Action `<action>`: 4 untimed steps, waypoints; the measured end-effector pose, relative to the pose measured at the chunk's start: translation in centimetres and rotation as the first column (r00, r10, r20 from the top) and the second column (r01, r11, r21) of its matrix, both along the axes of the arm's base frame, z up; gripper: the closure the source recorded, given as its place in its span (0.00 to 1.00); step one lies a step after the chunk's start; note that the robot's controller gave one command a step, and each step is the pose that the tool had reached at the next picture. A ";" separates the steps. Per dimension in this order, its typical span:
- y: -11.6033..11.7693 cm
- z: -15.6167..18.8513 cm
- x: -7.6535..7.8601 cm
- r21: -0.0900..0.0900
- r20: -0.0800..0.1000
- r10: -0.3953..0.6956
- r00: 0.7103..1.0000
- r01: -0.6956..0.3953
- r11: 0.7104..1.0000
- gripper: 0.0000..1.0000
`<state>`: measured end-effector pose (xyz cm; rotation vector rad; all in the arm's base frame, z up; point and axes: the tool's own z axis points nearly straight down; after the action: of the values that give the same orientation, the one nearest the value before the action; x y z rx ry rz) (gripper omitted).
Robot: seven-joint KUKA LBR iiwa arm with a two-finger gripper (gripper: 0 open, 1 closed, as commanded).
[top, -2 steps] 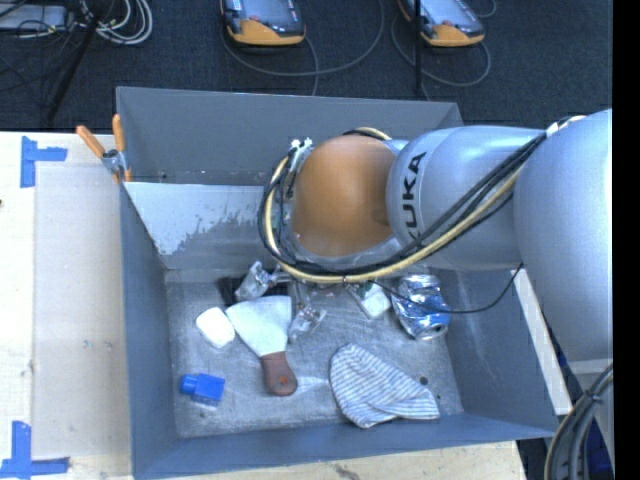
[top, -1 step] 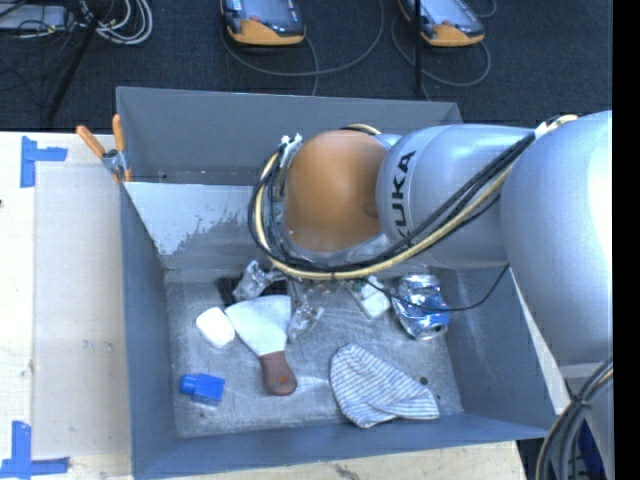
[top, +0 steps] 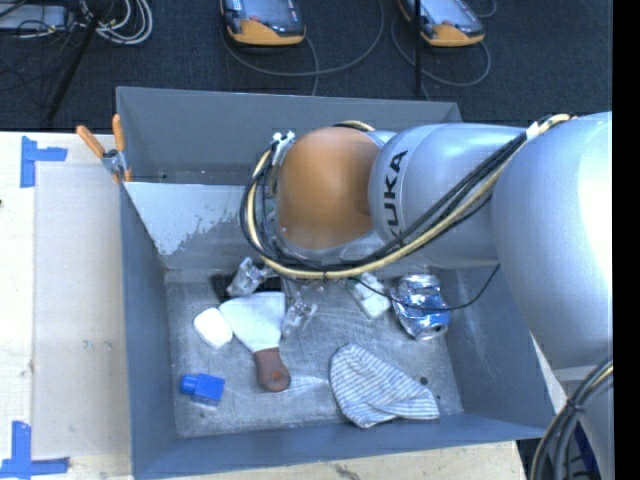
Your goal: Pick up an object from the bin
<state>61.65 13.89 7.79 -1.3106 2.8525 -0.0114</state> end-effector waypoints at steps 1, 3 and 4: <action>-0.7 0.1 -0.3 0.018 0.014 0.029 0.999 -0.029 0.999 1.00; -0.6 0.0 0.3 0.007 -0.006 0.041 0.999 -0.041 0.999 1.00; -0.4 -0.1 0.6 0.011 0.002 0.052 0.999 -0.052 0.999 0.00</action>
Offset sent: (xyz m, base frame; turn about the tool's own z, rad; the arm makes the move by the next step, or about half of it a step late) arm 0.0031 -0.0048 -0.0079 -0.0534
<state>62.27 13.47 7.68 -1.3822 2.8119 0.0036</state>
